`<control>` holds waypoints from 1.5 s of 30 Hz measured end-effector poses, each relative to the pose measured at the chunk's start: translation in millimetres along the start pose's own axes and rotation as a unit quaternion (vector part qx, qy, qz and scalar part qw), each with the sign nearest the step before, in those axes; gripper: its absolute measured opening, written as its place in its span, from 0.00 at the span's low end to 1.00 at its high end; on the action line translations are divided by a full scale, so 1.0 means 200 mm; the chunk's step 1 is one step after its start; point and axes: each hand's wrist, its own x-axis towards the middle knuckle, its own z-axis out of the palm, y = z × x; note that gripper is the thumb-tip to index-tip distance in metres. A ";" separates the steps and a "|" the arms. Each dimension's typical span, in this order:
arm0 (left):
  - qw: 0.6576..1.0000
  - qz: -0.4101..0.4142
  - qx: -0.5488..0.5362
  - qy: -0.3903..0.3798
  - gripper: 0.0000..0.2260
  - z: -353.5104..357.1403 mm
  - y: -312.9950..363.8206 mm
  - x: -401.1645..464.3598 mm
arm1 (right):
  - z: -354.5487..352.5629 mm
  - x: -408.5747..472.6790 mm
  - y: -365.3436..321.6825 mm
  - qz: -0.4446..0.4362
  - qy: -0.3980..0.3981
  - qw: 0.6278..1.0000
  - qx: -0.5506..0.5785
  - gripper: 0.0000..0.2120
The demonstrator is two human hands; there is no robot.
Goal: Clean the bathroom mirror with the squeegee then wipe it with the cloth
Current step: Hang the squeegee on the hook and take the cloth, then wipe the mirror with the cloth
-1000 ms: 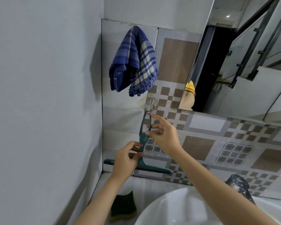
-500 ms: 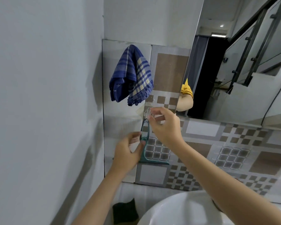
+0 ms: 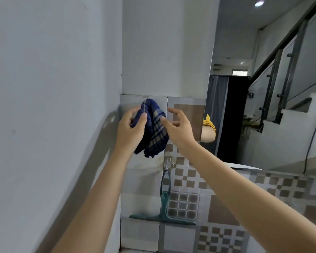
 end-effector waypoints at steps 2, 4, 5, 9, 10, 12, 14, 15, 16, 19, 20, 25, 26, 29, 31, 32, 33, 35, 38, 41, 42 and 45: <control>1.000 0.019 0.009 -0.010 0.12 0.00 0.01 0.02 | 0.01 0.03 0.00 -0.003 -0.029 0.999 0.032 0.18; 0.999 0.032 -0.001 -0.013 0.10 0.00 0.02 0.04 | 0.02 0.06 -0.01 -0.014 -0.055 0.998 0.039 0.16; 0.999 0.035 -0.004 -0.012 0.10 0.00 0.02 0.04 | 0.02 0.07 -0.02 -0.026 -0.060 0.997 0.030 0.16; 0.999 0.033 -0.036 0.022 0.11 -0.01 0.06 0.06 | 0.03 0.11 -0.08 -0.073 -0.067 0.995 0.014 0.16; 0.998 0.037 -0.049 0.030 0.12 -0.01 0.08 0.06 | 0.02 0.12 -0.11 -0.083 -0.071 0.994 0.016 0.16; 0.995 0.051 -0.072 0.039 0.12 -0.02 0.11 0.05 | 0.00 0.12 -0.16 -0.100 -0.081 0.991 0.029 0.15; 0.993 0.066 -0.086 0.043 0.12 -0.03 0.14 0.04 | -0.02 0.11 -0.20 -0.122 -0.088 0.988 0.028 0.14; 0.992 0.073 -0.090 0.042 0.13 -0.04 0.15 0.03 | -0.03 0.10 -0.21 -0.134 -0.089 0.987 0.025 0.13; 0.992 0.082 -0.091 0.038 0.13 -0.05 0.16 0.02 | -0.04 0.08 -0.22 -0.144 -0.089 0.985 0.023 0.13; 0.991 0.106 -0.084 0.010 0.13 -0.07 0.19 -0.02 | -0.09 0.03 -0.25 -0.165 -0.097 0.982 0.012 0.13; 0.991 0.111 -0.078 -0.003 0.14 -0.08 0.21 -0.03 | -0.11 0.02 -0.25 -0.169 -0.100 0.981 0.003 0.14; 0.989 0.079 -0.082 -0.093 0.10 -0.10 0.35 -0.06 | -0.30 -0.07 -0.34 -0.180 -0.120 0.975 -0.053 0.14; 0.987 0.062 -0.091 -0.116 0.09 -0.10 0.39 -0.07 | -0.35 -0.08 -0.37 -0.184 -0.118 0.974 -0.059 0.14; 0.979 0.039 -0.106 -0.172 0.05 -0.05 0.52 -0.11 | -0.50 -0.11 -0.43 -0.191 -0.123 0.970 -0.091 0.15; 0.974 0.054 -0.092 -0.202 0.06 0.01 0.59 -0.13 | -0.58 -0.14 -0.46 -0.195 -0.134 0.965 -0.115 0.15; 0.971 0.068 -0.082 -0.212 0.07 0.04 0.63 -0.14 | -0.62 -0.16 -0.48 -0.198 -0.136 0.964 -0.118 0.16; 0.970 0.083 -0.071 -0.216 0.07 0.07 0.66 -0.16 | -0.65 -0.18 -0.49 -0.202 -0.136 0.963 -0.115 0.16; 0.970 0.103 -0.062 -0.211 0.07 0.13 0.71 -0.18 | -0.72 -0.23 -0.51 -0.200 -0.143 0.964 -0.099 0.16; 0.969 0.116 -0.069 -0.208 0.11 0.19 0.78 -0.23 | -0.82 -0.29 -0.52 -0.189 -0.148 0.969 -0.065 0.18; 0.961 0.115 -0.064 -0.245 0.15 0.27 0.88 -0.33 | -1.00 -0.38 -0.54 -0.192 -0.122 0.973 -0.024 0.17; 0.957 0.111 -0.070 -0.259 0.15 0.27 0.89 -0.34 | -1.01 -0.40 -0.53 -0.191 -0.118 0.974 -0.010 0.15; 0.946 0.097 -0.089 -0.297 0.16 0.26 0.89 -0.34 | -1.02 -0.42 -0.52 -0.173 -0.118 0.978 0.005 0.17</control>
